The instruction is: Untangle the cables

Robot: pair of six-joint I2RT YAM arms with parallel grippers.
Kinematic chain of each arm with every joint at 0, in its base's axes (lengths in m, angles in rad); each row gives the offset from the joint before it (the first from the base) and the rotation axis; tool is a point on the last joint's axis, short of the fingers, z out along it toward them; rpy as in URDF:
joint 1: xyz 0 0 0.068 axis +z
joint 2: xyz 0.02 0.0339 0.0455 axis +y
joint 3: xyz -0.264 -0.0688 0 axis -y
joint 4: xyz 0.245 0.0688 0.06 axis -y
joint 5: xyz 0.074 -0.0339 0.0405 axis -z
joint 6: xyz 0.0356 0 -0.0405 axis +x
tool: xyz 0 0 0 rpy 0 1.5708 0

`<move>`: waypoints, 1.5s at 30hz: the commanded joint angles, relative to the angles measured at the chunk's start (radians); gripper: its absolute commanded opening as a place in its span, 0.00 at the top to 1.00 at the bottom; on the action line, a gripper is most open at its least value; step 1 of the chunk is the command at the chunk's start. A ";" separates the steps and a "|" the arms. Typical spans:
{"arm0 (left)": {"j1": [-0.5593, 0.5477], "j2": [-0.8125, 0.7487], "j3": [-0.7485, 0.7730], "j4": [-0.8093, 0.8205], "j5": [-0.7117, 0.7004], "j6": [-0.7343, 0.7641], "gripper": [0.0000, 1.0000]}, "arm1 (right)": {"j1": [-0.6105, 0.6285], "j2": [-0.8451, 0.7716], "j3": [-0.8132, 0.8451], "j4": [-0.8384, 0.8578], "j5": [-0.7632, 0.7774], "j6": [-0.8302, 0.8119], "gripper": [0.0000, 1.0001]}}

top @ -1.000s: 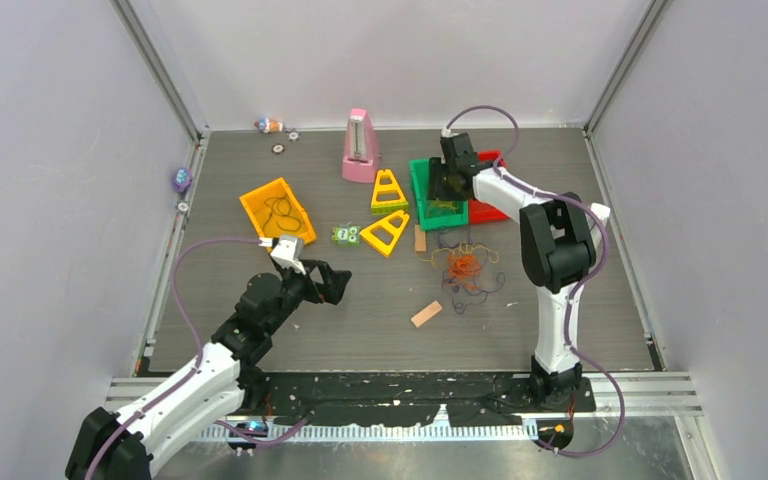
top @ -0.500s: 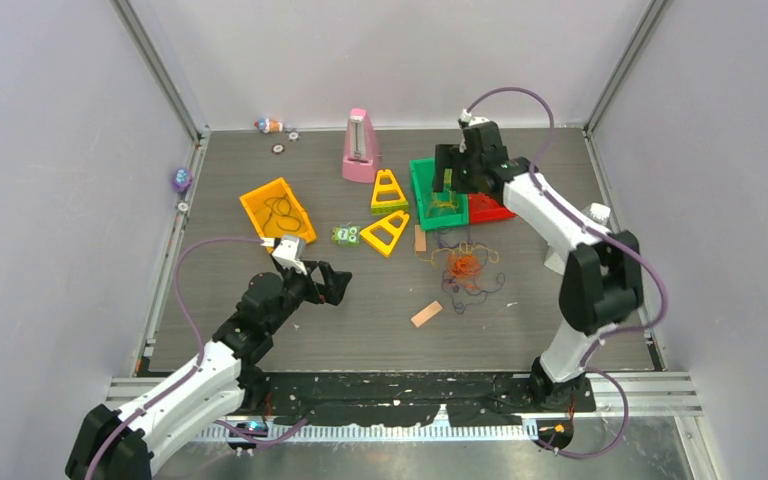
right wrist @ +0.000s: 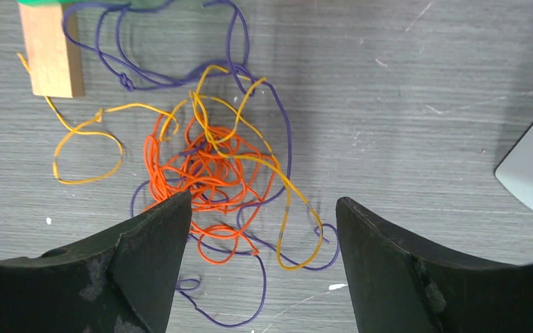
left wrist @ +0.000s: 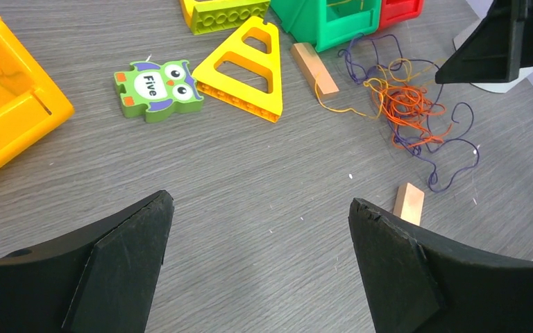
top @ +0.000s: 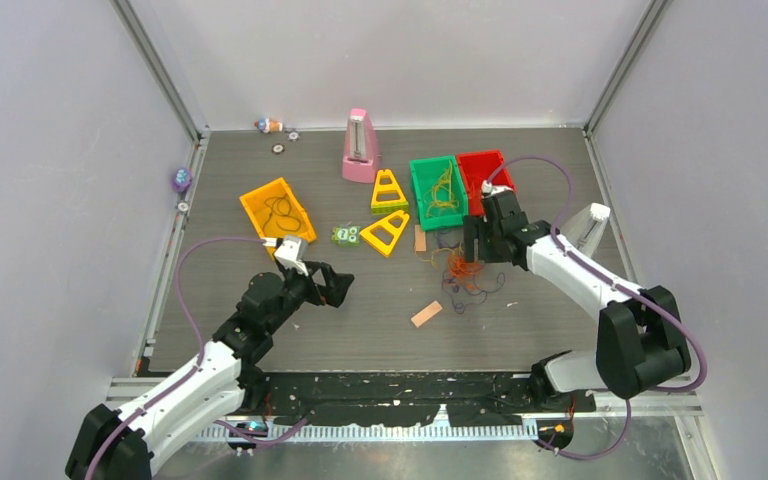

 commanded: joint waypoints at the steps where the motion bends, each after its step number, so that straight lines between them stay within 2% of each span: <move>1: -0.003 0.003 0.016 0.055 0.048 0.016 0.02 | 0.001 -0.041 -0.029 0.036 0.025 0.017 0.20; 3: -0.004 0.015 0.018 0.065 0.072 0.017 0.04 | 0.002 -0.021 -0.047 0.059 -0.001 0.023 0.23; 5: -0.003 0.036 0.023 0.079 0.107 0.019 0.09 | 0.003 -0.003 -0.068 0.091 -0.050 0.029 0.34; 6: -0.004 0.050 0.028 0.085 0.129 0.021 0.11 | 0.007 0.008 -0.076 0.101 -0.062 0.034 0.41; 7: -0.003 0.065 0.034 0.095 0.150 0.024 0.13 | 0.011 0.019 -0.078 0.116 -0.081 0.041 0.58; 8: -0.003 0.080 0.038 0.107 0.173 0.024 0.14 | 0.024 0.025 -0.078 0.122 -0.088 0.044 0.64; 9: -0.003 0.099 0.044 0.115 0.194 0.023 0.14 | 0.034 0.035 -0.075 0.134 -0.101 0.051 0.76; 11: -0.004 0.132 0.057 0.125 0.231 0.023 0.14 | 0.082 0.046 -0.060 0.147 -0.106 0.068 0.89; 14: -0.004 0.183 0.069 0.147 0.287 0.023 0.18 | 0.220 0.046 -0.019 0.159 -0.113 0.114 0.94; 18: -0.007 0.228 0.090 0.159 0.331 0.023 0.25 | 0.361 0.008 0.030 0.194 -0.142 0.183 0.94; 24: -0.014 0.254 0.101 0.163 0.345 0.024 0.26 | 0.384 -0.093 0.048 0.190 -0.150 0.207 0.95; 30: -0.017 0.278 0.111 0.169 0.351 0.021 0.24 | 0.384 -0.097 0.068 0.168 -0.262 0.186 0.92; 32: -0.016 0.281 0.113 0.168 0.351 0.020 0.24 | 0.384 -0.092 0.078 0.167 -0.294 0.176 0.87; 33: -0.017 0.281 0.113 0.168 0.351 0.020 0.23 | 0.385 -0.090 0.081 0.164 -0.313 0.167 0.74; 36: -0.018 0.273 0.108 0.168 0.341 0.020 0.21 | 0.386 -0.085 0.098 0.136 -0.322 0.144 0.60; 37: -0.017 0.270 0.107 0.166 0.333 0.021 0.20 | 0.385 -0.090 0.101 0.112 -0.292 0.137 0.47; 39: -0.017 0.265 0.104 0.163 0.321 0.024 0.18 | 0.384 -0.106 0.100 0.079 -0.225 0.132 0.32; 41: -0.017 0.266 0.106 0.158 0.314 0.025 0.15 | 0.379 -0.123 0.090 0.056 -0.136 0.131 0.28; 45: -0.019 0.288 0.124 0.132 0.303 0.025 0.12 | 0.343 -0.118 0.060 0.032 -0.060 0.129 0.28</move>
